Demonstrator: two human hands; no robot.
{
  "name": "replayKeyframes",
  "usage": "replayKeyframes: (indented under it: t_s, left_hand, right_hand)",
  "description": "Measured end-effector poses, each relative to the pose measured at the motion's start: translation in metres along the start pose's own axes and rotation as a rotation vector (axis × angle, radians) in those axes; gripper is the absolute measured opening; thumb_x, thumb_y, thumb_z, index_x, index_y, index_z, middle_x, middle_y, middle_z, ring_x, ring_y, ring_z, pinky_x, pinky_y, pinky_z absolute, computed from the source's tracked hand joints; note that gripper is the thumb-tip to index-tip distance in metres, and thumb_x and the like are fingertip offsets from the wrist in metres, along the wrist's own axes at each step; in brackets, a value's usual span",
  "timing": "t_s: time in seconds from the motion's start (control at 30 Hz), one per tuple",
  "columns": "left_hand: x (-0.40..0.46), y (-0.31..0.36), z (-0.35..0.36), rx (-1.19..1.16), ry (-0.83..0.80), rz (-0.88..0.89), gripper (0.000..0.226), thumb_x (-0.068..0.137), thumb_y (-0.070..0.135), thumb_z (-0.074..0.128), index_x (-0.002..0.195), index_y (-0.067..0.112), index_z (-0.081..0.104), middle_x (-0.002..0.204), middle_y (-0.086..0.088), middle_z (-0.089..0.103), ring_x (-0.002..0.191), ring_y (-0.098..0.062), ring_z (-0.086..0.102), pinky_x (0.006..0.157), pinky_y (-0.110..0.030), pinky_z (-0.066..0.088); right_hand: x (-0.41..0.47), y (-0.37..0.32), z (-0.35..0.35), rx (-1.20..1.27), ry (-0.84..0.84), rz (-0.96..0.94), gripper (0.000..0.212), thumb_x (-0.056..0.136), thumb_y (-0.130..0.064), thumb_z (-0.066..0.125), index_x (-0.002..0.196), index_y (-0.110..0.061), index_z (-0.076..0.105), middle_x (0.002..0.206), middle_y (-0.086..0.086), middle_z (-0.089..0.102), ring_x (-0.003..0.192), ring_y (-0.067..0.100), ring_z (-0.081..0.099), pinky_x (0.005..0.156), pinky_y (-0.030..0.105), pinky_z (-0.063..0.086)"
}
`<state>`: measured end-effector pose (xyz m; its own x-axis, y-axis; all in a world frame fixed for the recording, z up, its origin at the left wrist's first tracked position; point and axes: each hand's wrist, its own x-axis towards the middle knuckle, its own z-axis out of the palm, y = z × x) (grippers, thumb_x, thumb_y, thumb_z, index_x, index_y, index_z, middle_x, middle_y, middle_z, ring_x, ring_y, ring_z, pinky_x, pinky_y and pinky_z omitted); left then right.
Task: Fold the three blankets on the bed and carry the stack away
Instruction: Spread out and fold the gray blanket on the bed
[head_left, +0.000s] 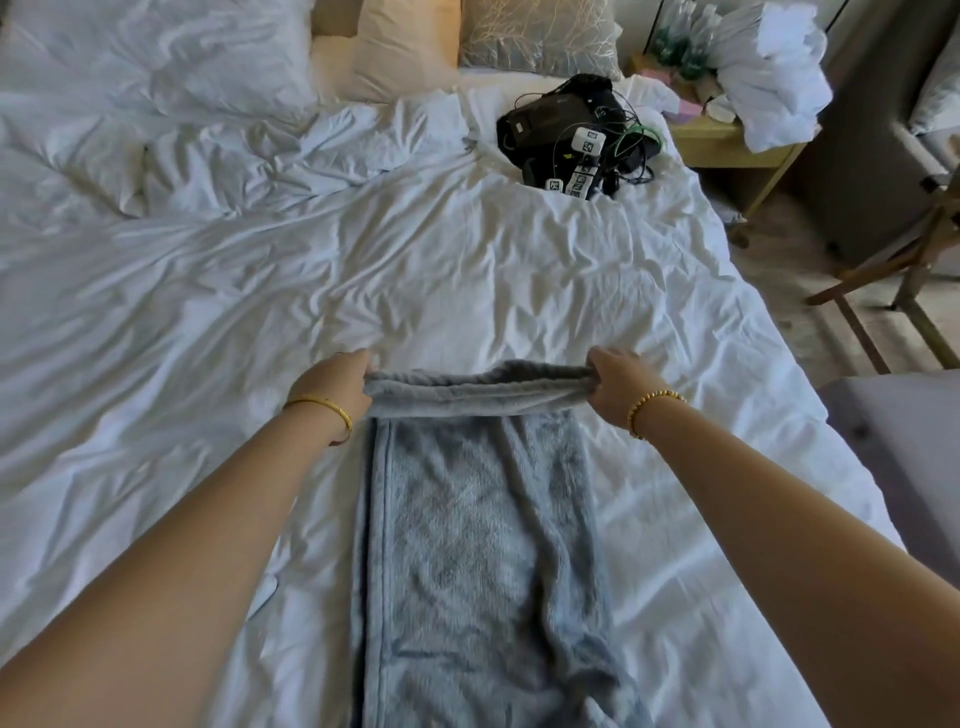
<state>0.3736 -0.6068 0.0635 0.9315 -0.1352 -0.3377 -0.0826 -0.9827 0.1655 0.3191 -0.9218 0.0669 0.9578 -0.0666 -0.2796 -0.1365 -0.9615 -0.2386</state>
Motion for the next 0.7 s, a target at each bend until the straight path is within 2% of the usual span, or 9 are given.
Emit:
replayKeyframes:
  t_s: [0.1,0.2,0.27,0.4,0.6,0.7]
  left_hand:
    - [-0.025,0.008,0.021,0.194,-0.079,0.044,0.026,0.095,0.026,0.041,0.111,0.012,0.056,0.109,-0.012,0.058,0.089,-0.029,0.056,0.068,-0.032,0.042]
    - [-0.056,0.011,0.058,0.189,-0.109,0.042,0.03,0.098,0.028,0.036,0.118,0.014,0.053,0.115,-0.012,0.055,0.095,-0.031,0.058,0.073,-0.034,0.045]
    - [-0.081,0.011,0.088,0.167,-0.057,0.027,0.025,0.098,0.025,0.036,0.114,0.011,0.049,0.118,-0.013,0.051,0.092,-0.032,0.058,0.068,-0.035,0.045]
    - [-0.126,0.006,0.139,0.158,0.044,0.036,0.017,0.097,0.016,0.038,0.111,0.007,0.043,0.117,-0.012,0.051,0.089,-0.032,0.058,0.057,-0.036,0.04]
    - [-0.176,-0.009,0.2,0.041,0.001,0.028,0.019,0.094,0.014,0.046,0.112,0.008,0.046,0.12,-0.009,0.048,0.089,-0.029,0.058,0.053,-0.031,0.038]
    - [-0.197,-0.008,0.223,0.005,-0.03,-0.011,0.017,0.093,0.013,0.045,0.11,0.009,0.047,0.124,-0.008,0.046,0.092,-0.028,0.057,0.058,-0.033,0.041]
  right_hand:
    - [-0.036,0.009,0.025,-0.125,-0.05,-0.051,0.007,0.093,-0.023,0.043,0.092,-0.017,0.047,0.092,0.002,0.049,0.095,0.022,0.05,0.077,0.032,0.046]
    - [-0.073,0.015,0.061,-0.14,-0.147,0.061,0.025,0.097,-0.029,0.036,0.109,-0.016,0.055,0.1,0.006,0.062,0.084,0.022,0.057,0.066,0.029,0.043]
    - [-0.098,0.018,0.089,-0.095,-0.19,0.139,0.028,0.099,-0.03,0.034,0.112,-0.017,0.055,0.099,0.007,0.064,0.08,0.022,0.059,0.064,0.029,0.045]
    - [-0.143,0.026,0.137,-0.034,-0.1,0.224,0.023,0.098,-0.027,0.035,0.106,-0.015,0.054,0.092,0.007,0.065,0.07,0.023,0.055,0.061,0.028,0.045]
    - [-0.193,0.038,0.187,-0.015,-0.039,0.227,0.019,0.098,-0.022,0.034,0.101,-0.014,0.051,0.089,0.007,0.065,0.065,0.023,0.051,0.059,0.029,0.047]
    - [-0.21,0.043,0.203,-0.01,-0.066,0.259,0.017,0.098,-0.021,0.033,0.104,-0.013,0.047,0.09,0.01,0.064,0.065,0.024,0.049,0.057,0.029,0.042]
